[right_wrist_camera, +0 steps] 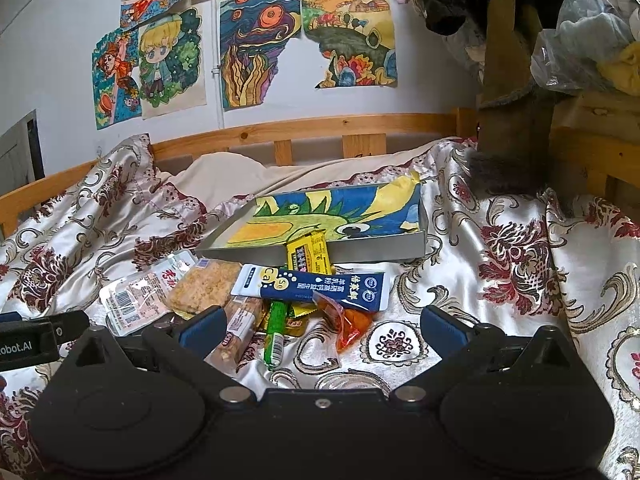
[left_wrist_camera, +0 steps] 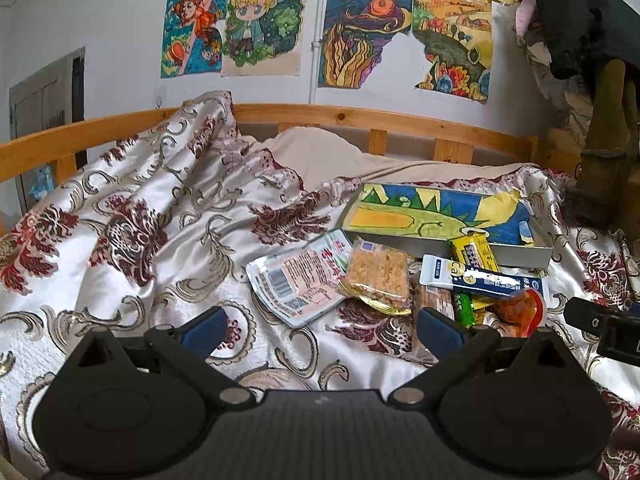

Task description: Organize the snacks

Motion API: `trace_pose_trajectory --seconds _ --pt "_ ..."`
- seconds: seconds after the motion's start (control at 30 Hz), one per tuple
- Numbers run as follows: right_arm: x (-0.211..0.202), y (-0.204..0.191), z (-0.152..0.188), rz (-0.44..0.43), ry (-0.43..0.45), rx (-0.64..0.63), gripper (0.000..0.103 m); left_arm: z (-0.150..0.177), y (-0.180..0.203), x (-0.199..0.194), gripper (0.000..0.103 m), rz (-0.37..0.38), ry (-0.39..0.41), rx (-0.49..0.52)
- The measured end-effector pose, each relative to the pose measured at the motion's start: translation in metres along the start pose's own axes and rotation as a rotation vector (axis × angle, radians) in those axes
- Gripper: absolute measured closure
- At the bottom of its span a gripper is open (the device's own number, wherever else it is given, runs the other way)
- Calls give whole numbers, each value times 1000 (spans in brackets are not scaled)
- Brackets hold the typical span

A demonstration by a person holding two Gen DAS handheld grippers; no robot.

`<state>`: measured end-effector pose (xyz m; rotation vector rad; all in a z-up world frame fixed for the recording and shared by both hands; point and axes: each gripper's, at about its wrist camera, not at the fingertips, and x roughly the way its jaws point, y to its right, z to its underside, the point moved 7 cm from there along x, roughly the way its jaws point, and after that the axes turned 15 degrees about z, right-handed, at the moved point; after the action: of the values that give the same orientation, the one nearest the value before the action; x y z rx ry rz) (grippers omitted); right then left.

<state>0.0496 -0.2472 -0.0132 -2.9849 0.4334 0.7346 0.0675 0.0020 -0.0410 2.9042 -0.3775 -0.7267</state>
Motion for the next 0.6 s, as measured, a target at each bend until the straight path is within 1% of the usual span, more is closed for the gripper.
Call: trace_pose_trajectory --seconds 0.2,0.4,0.5,0.6 --pt "6 6 3 20 -28 22 1 1 -1 9 0 5 -19 -30" --pt "15 11 7 46 -61 36 1 0 -4 27 0 -1 -66 -56" --pt "17 14 7 72 -52 36 1 -3 -5 36 0 -2 -78 -59" --pt "19 15 6 86 -38 36 1 -6 -7 45 0 -3 -63 -76"
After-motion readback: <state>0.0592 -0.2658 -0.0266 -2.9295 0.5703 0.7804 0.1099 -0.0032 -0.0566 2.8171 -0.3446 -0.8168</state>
